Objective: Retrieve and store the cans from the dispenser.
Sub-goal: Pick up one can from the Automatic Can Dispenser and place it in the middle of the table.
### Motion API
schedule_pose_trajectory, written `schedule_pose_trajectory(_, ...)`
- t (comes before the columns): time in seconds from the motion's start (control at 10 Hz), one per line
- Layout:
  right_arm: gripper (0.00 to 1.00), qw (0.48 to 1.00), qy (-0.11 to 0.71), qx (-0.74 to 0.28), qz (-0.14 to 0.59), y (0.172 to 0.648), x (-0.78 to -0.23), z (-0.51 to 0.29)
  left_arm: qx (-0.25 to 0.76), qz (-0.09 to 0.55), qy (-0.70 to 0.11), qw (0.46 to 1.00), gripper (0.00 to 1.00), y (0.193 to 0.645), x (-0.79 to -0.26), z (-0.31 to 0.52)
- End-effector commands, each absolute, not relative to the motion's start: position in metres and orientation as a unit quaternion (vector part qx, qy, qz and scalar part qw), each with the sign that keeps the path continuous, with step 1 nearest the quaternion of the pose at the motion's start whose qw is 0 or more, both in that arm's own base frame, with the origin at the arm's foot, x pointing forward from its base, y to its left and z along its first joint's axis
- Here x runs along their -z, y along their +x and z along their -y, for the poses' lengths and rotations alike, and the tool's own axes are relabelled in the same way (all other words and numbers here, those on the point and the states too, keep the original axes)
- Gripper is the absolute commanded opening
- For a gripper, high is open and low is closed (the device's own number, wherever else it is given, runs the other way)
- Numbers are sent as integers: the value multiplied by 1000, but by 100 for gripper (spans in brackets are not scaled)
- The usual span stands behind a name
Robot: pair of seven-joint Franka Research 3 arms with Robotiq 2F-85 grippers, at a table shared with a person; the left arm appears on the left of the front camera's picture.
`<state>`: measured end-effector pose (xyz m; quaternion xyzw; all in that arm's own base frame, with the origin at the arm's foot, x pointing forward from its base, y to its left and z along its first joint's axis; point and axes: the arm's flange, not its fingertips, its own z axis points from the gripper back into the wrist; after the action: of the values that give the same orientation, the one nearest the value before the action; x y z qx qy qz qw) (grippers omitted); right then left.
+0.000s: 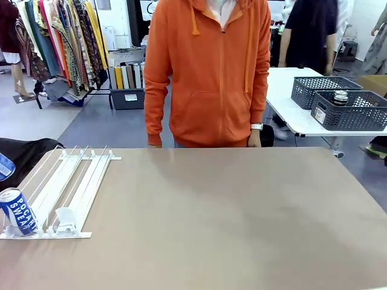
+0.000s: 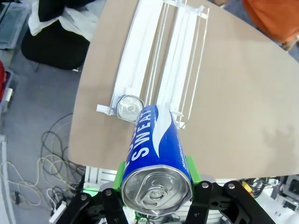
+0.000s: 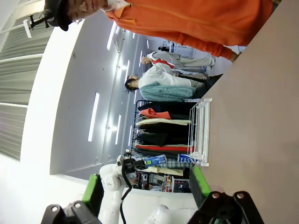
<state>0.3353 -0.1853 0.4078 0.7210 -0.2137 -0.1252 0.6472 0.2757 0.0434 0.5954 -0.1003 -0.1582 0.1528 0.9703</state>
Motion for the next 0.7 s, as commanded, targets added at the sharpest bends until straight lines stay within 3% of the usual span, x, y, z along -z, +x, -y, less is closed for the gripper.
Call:
schedule_pose_trajectory(0.0, 100, 651, 720, 115, 212, 335, -410, 186, -148, 165, -96, 970, 0, 272, -601, -48)
schedule_pose_trajectory(0.2, 100, 651, 720, 115, 212, 335, -410, 186, -110, 181, -134, 968, 0, 292, -598, -13)
schedule_pose_trajectory(0.6, 100, 651, 720, 115, 212, 335, -410, 186, 75, 191, -134, 970, 0, 365, -600, 211)
